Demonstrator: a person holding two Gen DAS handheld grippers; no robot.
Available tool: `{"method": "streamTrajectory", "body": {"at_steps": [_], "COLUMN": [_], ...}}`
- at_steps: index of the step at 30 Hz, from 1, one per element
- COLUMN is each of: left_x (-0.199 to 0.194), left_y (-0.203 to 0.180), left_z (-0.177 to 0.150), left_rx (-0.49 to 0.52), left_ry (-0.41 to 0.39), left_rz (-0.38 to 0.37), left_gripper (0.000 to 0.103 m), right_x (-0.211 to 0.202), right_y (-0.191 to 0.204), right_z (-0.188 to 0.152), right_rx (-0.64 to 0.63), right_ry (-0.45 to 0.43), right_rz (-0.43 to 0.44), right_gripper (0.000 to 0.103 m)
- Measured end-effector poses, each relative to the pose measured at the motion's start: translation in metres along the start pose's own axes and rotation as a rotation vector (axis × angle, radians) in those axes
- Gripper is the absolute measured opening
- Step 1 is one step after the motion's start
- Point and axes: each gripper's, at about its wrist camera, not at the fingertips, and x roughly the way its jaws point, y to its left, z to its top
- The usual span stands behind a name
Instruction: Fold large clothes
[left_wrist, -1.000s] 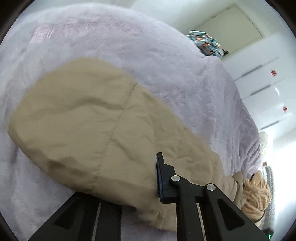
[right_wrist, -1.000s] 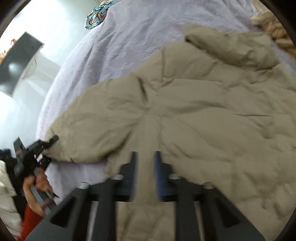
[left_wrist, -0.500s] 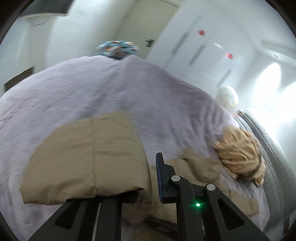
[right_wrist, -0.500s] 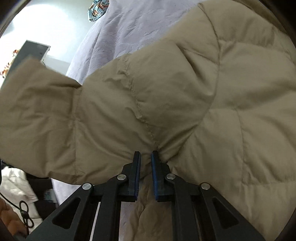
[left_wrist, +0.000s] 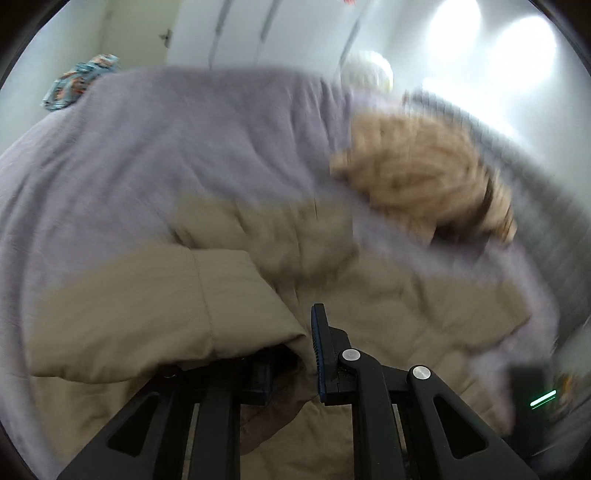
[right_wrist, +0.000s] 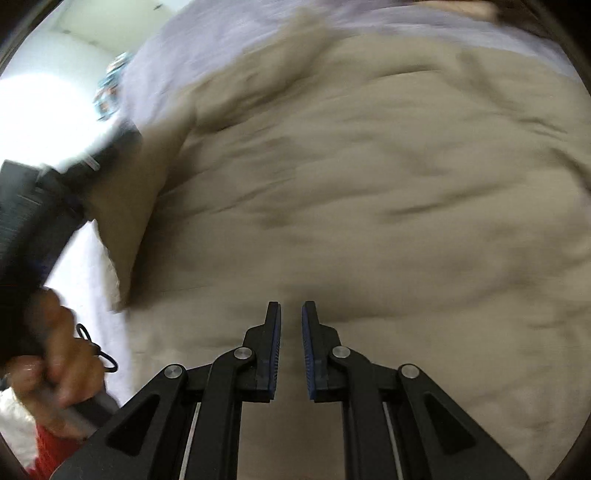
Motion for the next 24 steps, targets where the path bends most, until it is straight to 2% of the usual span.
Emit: {"method": "streamTrajectory", "body": {"at_steps": [2,3,4,5,7,11,12,13,14,15,17,21,24], "left_x": [0.022,0.031,0.035,0.035,0.025,-0.022,-0.037,-0.048,-0.062,-0.073,-0.089,-0.105,-0.096], "left_y": [-0.012,-0.015,-0.016,-0.017,-0.021,-0.017,-0.011,-0.002,0.01,0.023,0.047,0.123,0.167], "left_z": [-0.016,-0.025,-0.031,-0.038,-0.045,-0.053,-0.055,-0.055,-0.056,-0.059,-0.059,-0.063,-0.067], "left_rx": [0.035,0.053,0.061,0.062,0.058,0.097,0.081,0.059,0.028,-0.004,-0.066,-0.276,-0.409], "left_ry": [0.051,0.084,0.105,0.124,0.089,0.059,0.04,0.026,0.012,0.001,-0.013,0.004,0.027], "left_rz": [0.039,0.062,0.067,0.066,0.085,0.115,0.12,0.125,0.139,0.159,0.202,0.267,0.256], "left_gripper": [0.018,0.021,0.037,0.059,0.075,0.075,0.075,0.075,0.075,0.075,0.075,0.075,0.075], "right_x": [-0.007,-0.009,-0.014,-0.014,-0.011,-0.012,-0.015,-0.017,-0.019,-0.026,-0.03,-0.014,0.002], "right_y": [-0.024,-0.034,-0.041,-0.043,-0.039,-0.022,-0.014,-0.002,0.013,0.018,0.048,0.102,0.125], "right_z": [0.002,0.002,0.003,0.005,0.009,0.018,0.02,0.019,0.02,0.014,0.009,0.0,-0.014], "right_rx": [0.023,0.033,0.04,0.037,0.018,-0.085,-0.127,-0.171,-0.238,-0.287,-0.427,-0.673,-0.806], "right_ry": [-0.005,-0.005,-0.006,-0.01,-0.022,-0.056,-0.066,-0.078,-0.103,-0.128,-0.179,-0.231,-0.25], "right_rz": [-0.034,-0.039,-0.042,-0.046,-0.058,-0.074,-0.076,-0.08,-0.089,-0.091,-0.089,-0.172,-0.219], "right_gripper": [0.013,0.013,0.013,0.013,0.013,0.015,0.02,0.042,0.075,0.086,0.088,0.088,0.088]}}
